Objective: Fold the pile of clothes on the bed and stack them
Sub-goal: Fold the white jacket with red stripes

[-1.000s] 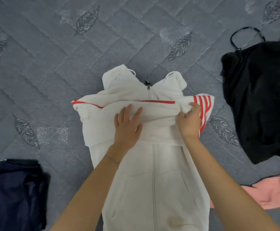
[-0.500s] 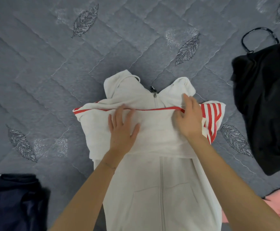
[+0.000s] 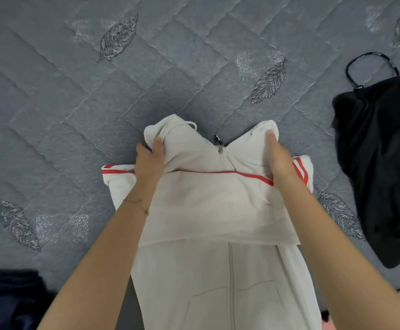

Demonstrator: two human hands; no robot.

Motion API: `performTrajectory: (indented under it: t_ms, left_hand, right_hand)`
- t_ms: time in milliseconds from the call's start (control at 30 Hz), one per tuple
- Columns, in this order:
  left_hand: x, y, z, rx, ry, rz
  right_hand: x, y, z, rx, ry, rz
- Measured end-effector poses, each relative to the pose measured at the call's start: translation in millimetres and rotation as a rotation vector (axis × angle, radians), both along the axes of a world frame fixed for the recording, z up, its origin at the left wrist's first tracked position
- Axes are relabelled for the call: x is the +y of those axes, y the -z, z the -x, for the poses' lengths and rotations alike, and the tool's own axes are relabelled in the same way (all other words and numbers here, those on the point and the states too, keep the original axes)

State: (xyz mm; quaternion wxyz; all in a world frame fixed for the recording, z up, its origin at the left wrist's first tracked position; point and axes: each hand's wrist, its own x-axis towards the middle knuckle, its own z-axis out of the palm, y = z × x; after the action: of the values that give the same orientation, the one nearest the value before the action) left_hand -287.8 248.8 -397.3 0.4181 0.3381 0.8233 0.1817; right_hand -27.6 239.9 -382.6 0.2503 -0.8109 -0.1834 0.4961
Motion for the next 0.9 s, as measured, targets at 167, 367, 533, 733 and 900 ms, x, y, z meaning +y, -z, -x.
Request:
performTrajectory:
  t_ms: [167,367,533,733,900]
  left_hand:
    - [0,4,4,-0.111,0.053,0.073]
    - [2,-5,7,-0.169,0.049,-0.114]
    - [13,-34,2,-0.222,-0.114,-0.366]
    - [40,-67,-6,-0.662,-0.281,-0.529]
    - [42,-66,-6,-0.728,-0.254,-0.488]
  right_hand:
    - [-1,-6,7,0.358,-0.026,-0.039]
    - [10,-14,13,0.137,-0.112,-0.004]
    - [12,-29,20,-0.106,-0.223,-0.377]
    - [33,-64,19,0.053,0.021,-0.664]
    - [32,-63,16,0.079,0.132,-0.579]
